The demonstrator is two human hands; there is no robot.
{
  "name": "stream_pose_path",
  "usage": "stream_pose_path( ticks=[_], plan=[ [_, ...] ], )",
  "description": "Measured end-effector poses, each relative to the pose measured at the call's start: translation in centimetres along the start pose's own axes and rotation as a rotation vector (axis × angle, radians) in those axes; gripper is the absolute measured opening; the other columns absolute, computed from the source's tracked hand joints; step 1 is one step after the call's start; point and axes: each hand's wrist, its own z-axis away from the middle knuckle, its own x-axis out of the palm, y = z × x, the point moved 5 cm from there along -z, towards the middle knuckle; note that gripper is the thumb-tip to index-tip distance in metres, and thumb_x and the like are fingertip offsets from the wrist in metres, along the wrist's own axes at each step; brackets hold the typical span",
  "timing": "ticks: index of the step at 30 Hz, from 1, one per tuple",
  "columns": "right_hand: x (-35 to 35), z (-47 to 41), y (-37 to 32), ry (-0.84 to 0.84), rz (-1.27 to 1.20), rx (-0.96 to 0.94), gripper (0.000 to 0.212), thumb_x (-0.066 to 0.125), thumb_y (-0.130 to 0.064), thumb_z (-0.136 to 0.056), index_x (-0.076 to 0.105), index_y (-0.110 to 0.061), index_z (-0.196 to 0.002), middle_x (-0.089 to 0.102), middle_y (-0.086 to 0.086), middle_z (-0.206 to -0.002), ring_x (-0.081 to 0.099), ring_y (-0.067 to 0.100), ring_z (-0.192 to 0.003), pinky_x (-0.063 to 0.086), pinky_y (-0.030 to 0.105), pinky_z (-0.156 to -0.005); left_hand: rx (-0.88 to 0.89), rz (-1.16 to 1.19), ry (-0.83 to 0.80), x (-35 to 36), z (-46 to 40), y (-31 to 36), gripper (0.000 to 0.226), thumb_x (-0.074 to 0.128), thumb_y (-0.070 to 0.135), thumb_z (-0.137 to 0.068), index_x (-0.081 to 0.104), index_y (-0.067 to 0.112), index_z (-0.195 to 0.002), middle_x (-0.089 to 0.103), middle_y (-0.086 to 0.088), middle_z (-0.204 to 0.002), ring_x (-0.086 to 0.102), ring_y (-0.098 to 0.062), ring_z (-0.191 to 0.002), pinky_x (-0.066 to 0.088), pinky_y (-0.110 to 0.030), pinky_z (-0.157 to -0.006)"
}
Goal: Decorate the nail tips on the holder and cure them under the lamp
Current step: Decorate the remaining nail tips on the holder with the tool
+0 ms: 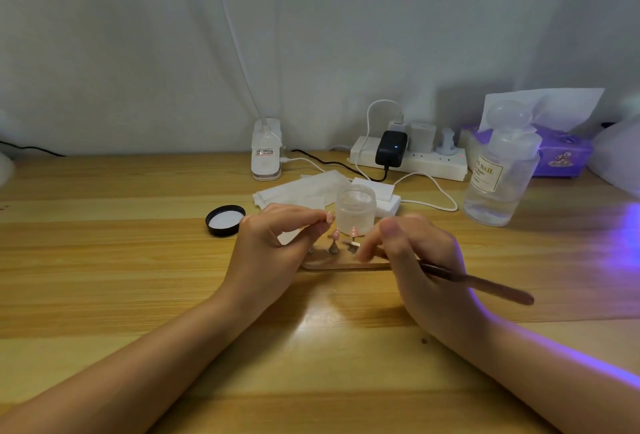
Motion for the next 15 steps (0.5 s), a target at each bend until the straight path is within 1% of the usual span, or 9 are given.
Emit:
stream_pose_path(
  ticks=[2,4,5,7,9,10,12,14,15],
  plan=[
    [-0.03,-0.46,-0.28,0.011,0.025,-0.024,0.031,0.034,-0.038,-0.095,0.059,-0.027,-0.081,0.057,-0.018,-0.078,0.056,0.000,-0.073,0.044,0.023,-0.066,-0.006,-0.009,-0.014,-0.01,-0.02,0.02,0.029,0.069,0.003,-0.075,0.066,0.021,-0.098,0.067,0.016,-0.085,0.061,-0.004,-0.087,0.046,-0.016,-0.077],
    [-0.01,-0.79,-0.23,0.005,0.043,-0.023,0.025,0.035,-0.037,-0.093,0.057,-0.028,-0.084,0.055,-0.019,-0.081,0.055,0.001,-0.074,0.045,0.021,-0.064,-0.023,-0.004,-0.014,-0.04,0.00,0.00,0.027,0.069,0.005,-0.076,0.067,0.021,-0.098,0.068,0.013,-0.084,0.061,-0.005,-0.086,0.046,-0.018,-0.077],
    [0.06,-0.76,-0.10,-0.008,0.048,-0.017,0.026,0.036,-0.038,-0.093,0.057,-0.028,-0.082,0.054,-0.022,-0.080,0.055,-0.001,-0.073,0.043,0.019,-0.064,-0.033,0.002,-0.012,-0.08,0.01,0.00,0.026,0.069,0.007,-0.076,0.067,0.021,-0.098,0.068,0.012,-0.084,0.061,-0.005,-0.085,0.046,-0.018,-0.077],
    [0.12,-0.40,0.25,-0.024,0.025,0.020,0.031,0.037,-0.038,-0.094,0.058,-0.028,-0.074,0.053,-0.023,-0.071,0.054,-0.002,-0.069,0.039,0.017,-0.063,-0.049,0.007,-0.016,-0.10,0.05,0.07,0.023,0.070,0.010,-0.076,0.068,0.021,-0.097,0.068,0.011,-0.084,0.060,-0.004,-0.085,0.045,-0.018,-0.077],
    [-0.22,-0.03,0.47,0.013,-0.026,0.050,0.036,0.036,-0.032,-0.093,0.057,-0.026,-0.064,0.053,-0.020,-0.061,0.054,-0.003,-0.063,0.037,0.015,-0.064,-0.053,-0.001,-0.025,-0.12,0.08,0.19,0.021,0.070,0.012,-0.077,0.068,0.021,-0.096,0.069,0.010,-0.084,0.060,-0.003,-0.086,0.045,-0.018,-0.078],
    [-0.38,-0.01,0.39,0.033,-0.035,0.050,0.036,0.035,-0.031,-0.093,0.056,-0.028,-0.064,0.053,-0.020,-0.060,0.053,-0.003,-0.062,0.037,0.014,-0.065,-0.053,-0.005,-0.026,-0.13,0.07,0.25,0.020,0.069,0.012,-0.077,0.068,0.021,-0.095,0.068,0.010,-0.084,0.060,-0.003,-0.085,0.045,-0.019,-0.078],
    [-0.35,-0.31,0.03,0.036,0.008,0.024,0.029,0.036,-0.033,-0.093,0.056,-0.032,-0.071,0.053,-0.022,-0.065,0.053,-0.003,-0.064,0.038,0.017,-0.064,-0.051,-0.008,-0.024,-0.21,0.05,0.31,0.020,0.069,0.012,-0.077,0.068,0.022,-0.094,0.068,0.012,-0.083,0.060,-0.004,-0.085,0.045,-0.019,-0.077],
    [0.00,-0.68,-0.20,-0.001,0.067,0.001,0.020,0.039,-0.033,-0.092,0.055,-0.035,-0.080,0.055,-0.022,-0.074,0.054,-0.001,-0.068,0.043,0.024,-0.064,-0.050,-0.014,-0.027,-0.19,0.03,0.34,0.020,0.069,0.012,-0.077,0.068,0.022,-0.094,0.067,0.013,-0.083,0.060,-0.004,-0.084,0.045,-0.020,-0.077],
    [0.11,-0.72,-0.15,-0.020,0.076,0.001,0.018,0.040,-0.035,-0.092,0.054,-0.037,-0.081,0.055,-0.023,-0.076,0.055,-0.001,-0.069,0.044,0.027,-0.064,-0.052,-0.014,-0.027,-0.18,0.02,0.34,0.020,0.069,0.013,-0.077,0.068,0.022,-0.094,0.067,0.012,-0.083,0.060,-0.005,-0.084,0.045,-0.021,-0.077]
  ],
)
